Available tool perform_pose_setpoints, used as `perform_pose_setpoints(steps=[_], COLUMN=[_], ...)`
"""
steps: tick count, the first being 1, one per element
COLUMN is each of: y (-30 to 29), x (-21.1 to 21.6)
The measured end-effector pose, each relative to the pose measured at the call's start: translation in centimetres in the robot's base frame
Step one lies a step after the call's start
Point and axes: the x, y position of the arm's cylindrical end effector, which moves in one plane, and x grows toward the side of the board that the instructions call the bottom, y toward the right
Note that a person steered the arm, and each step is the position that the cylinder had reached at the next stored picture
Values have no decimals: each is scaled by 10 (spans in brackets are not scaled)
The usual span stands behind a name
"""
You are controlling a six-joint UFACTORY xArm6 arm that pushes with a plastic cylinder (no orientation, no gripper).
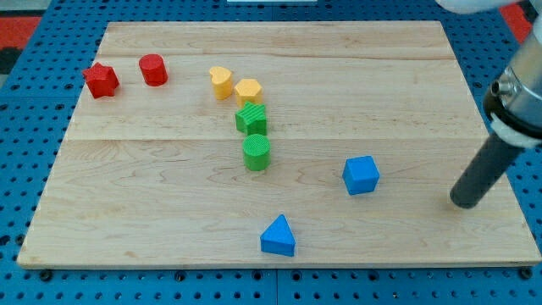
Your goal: Push the blue cube closer to the green circle
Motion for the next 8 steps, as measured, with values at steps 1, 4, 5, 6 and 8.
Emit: perform_pose_setpoints(steps=[1,4,5,6,8], y=[-47,-104,-142,-172,-199], x=[-15,-33,-36,-24,-1])
